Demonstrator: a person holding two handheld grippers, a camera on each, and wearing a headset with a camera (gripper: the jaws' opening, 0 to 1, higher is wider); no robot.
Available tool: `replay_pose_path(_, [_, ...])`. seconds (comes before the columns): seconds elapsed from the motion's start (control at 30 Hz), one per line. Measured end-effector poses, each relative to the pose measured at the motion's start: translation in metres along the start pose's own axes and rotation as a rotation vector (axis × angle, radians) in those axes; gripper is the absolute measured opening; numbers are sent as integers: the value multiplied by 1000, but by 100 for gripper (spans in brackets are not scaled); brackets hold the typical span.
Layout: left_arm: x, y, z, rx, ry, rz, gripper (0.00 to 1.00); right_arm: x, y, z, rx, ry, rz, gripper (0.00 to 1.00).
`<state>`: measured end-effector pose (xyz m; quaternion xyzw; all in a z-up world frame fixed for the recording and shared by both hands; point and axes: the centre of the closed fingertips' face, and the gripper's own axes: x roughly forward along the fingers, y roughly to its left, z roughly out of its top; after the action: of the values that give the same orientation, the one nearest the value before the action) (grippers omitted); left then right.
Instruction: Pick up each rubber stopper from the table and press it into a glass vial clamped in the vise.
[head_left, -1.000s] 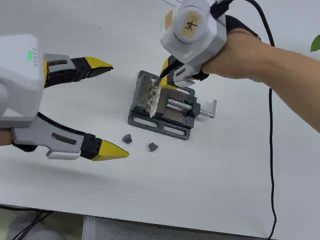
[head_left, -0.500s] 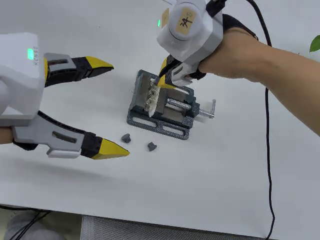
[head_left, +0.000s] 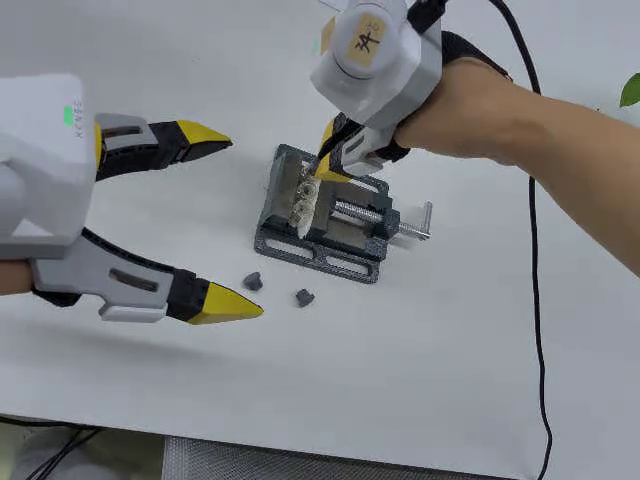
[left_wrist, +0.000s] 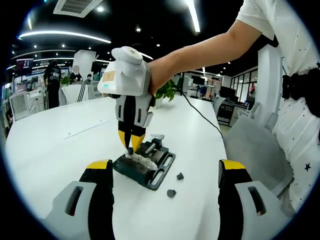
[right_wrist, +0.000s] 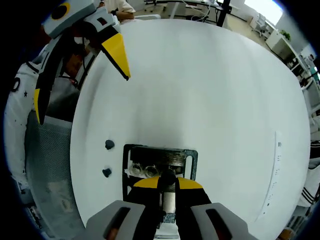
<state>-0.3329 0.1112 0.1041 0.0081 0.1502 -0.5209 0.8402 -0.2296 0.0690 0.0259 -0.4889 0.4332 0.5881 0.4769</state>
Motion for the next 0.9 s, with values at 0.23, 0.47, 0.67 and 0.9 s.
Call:
replay_pose_path(0.23, [-2, 1, -1, -2, 3, 2, 86, 0, 2, 2, -17, -5, 0, 7])
replay_pose_path(0.47, [-3, 2, -2, -5, 1, 8, 86, -1, 5, 0, -14, -19, -7, 12])
replay_pose_path(0.67, [-3, 2, -3, -8, 4, 10, 85, -15, -6, 3, 35, -114, -12, 11])
replay_pose_path(0.9, [-2, 3, -2, -9, 5, 9, 85, -24, -3, -2, 83, -174, -17, 1])
